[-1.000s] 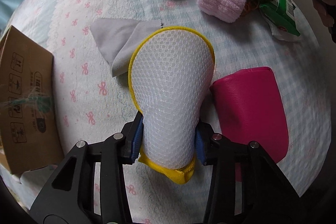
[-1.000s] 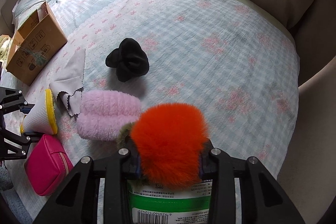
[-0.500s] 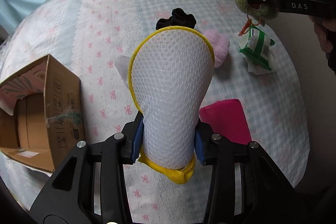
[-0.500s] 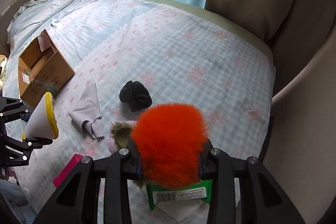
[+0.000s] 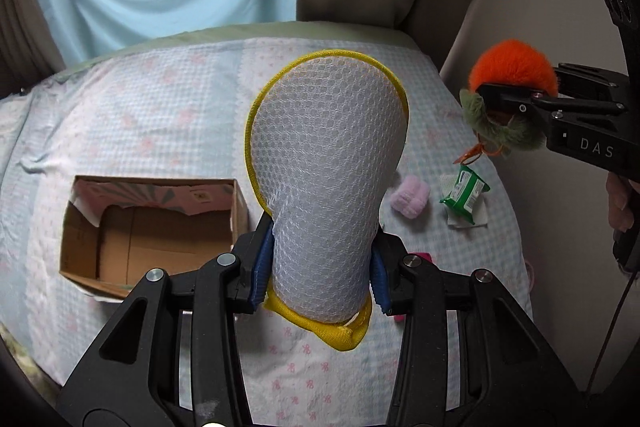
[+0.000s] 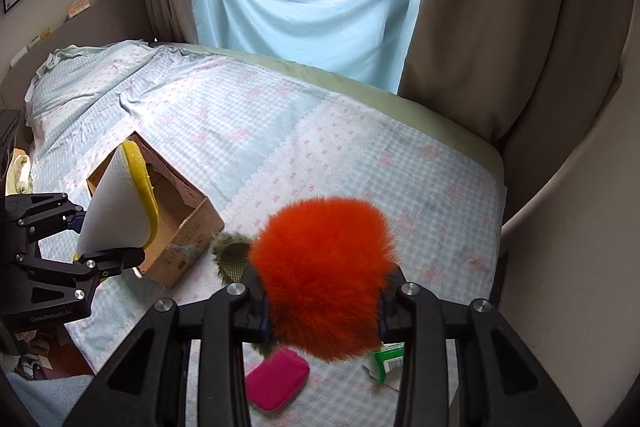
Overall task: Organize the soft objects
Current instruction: 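Carry the mesh pad and pompom into the cardboard box and release both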
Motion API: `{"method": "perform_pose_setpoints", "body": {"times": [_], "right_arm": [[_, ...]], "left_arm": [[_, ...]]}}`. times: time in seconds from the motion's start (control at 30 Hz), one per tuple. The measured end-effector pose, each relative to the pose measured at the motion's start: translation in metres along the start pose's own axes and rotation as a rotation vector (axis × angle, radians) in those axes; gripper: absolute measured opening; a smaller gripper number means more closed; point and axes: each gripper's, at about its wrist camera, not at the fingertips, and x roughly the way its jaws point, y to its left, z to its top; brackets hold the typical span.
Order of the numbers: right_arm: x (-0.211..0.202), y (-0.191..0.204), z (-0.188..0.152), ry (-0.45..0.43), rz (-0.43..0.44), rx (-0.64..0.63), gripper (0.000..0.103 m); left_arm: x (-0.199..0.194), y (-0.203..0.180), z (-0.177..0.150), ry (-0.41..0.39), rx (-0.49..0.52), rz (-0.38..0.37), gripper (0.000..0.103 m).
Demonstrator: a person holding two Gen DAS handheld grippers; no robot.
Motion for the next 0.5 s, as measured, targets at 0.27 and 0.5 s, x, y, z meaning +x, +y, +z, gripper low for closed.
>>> {"method": "perform_pose_setpoints", "body": {"times": [0.27,0.5], "right_arm": [[-0.006,0.093,0.039,-0.006,0.060,0.068,0.034],[0.024,0.164,0.063,0.055,0.046,0.161,0.034]], "left_arm": [[-0.045,0.087,-0.004,-0.005,-0.059,0.053,0.037],[-0.042,0.174,-0.012,0.059,-0.082,0.038,0.037]]}}
